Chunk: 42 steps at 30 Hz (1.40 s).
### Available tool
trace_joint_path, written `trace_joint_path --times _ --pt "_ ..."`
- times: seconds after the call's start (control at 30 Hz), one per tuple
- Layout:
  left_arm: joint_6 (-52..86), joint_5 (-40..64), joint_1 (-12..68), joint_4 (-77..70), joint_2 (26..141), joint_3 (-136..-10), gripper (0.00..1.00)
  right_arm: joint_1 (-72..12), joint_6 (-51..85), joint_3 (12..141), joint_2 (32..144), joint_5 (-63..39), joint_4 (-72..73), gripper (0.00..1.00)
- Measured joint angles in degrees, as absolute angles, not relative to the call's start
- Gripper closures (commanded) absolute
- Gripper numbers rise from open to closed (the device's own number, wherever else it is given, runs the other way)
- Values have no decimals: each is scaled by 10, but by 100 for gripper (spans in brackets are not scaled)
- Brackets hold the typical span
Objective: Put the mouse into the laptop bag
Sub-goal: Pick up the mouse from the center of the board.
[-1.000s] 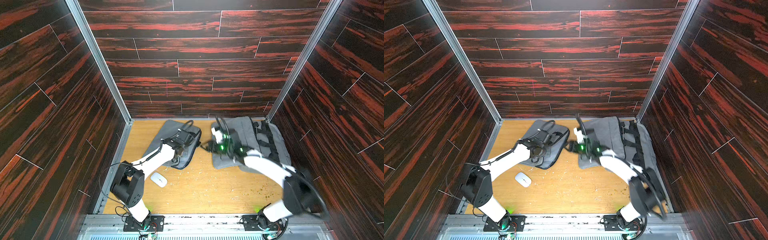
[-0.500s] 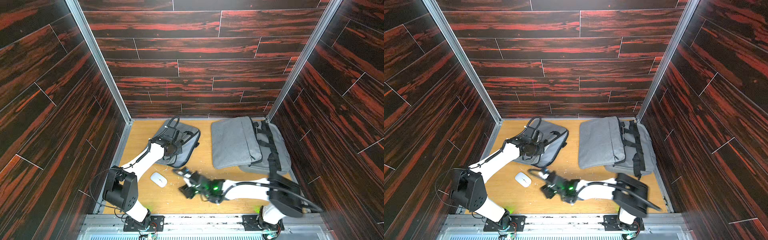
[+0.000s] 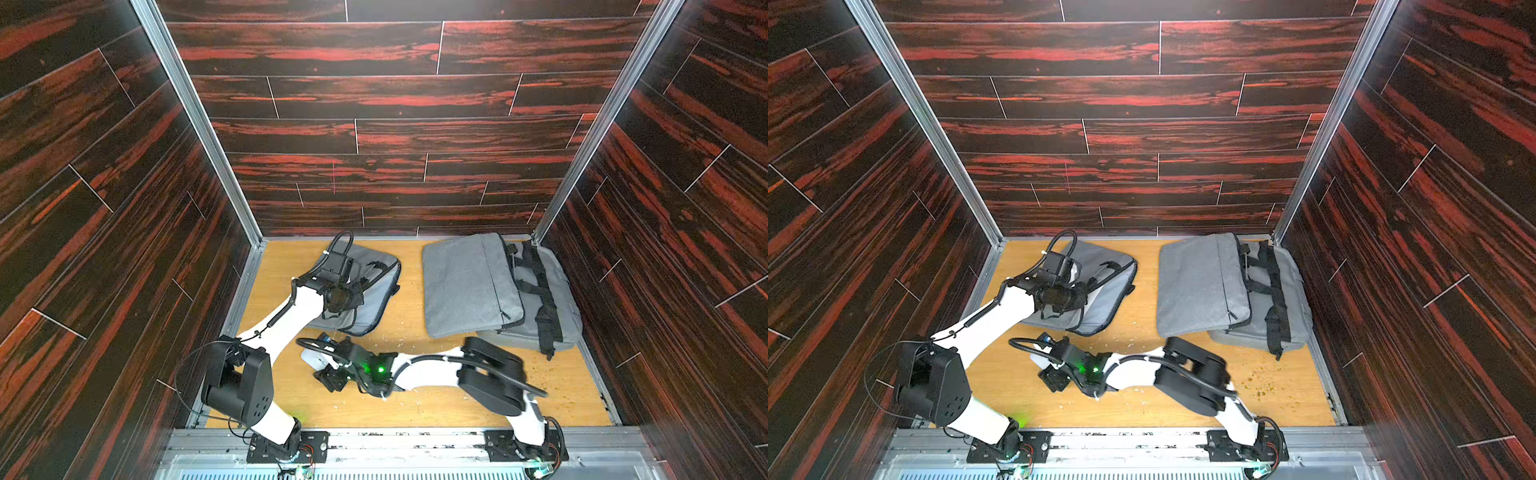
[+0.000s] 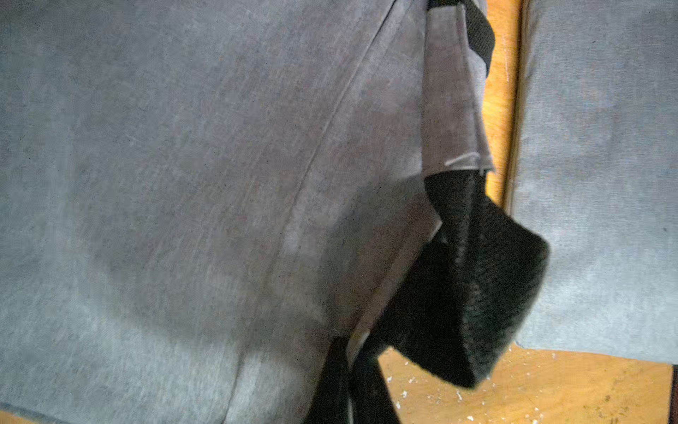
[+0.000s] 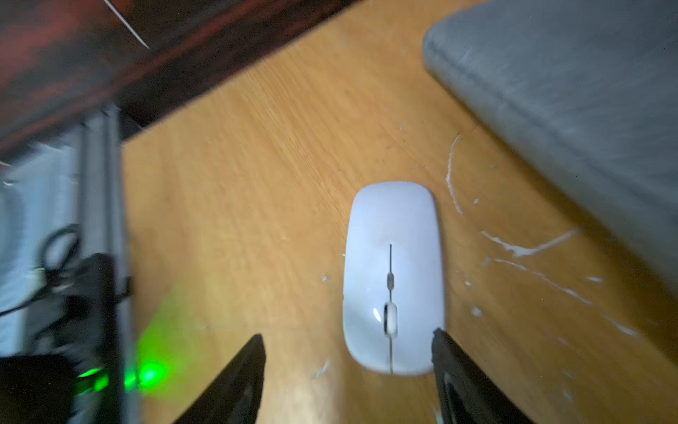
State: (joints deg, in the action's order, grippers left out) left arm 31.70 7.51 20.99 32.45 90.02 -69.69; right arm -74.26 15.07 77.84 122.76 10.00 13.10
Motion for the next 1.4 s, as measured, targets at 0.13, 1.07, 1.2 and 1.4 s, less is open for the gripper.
trace_joint_path --times 0.13,1.07,1.2,1.4 --pt "320 85 210 321 900 -697 100 -742 145 850 1277 112 85 27" --pt "317 103 202 319 900 -697 100 -732 151 1080 1409 155 -84 39" --pt "315 105 201 319 900 -697 100 -732 148 1024 1385 152 -43 52" --pt "315 112 197 319 900 -697 100 -732 163 833 1267 137 8 61"
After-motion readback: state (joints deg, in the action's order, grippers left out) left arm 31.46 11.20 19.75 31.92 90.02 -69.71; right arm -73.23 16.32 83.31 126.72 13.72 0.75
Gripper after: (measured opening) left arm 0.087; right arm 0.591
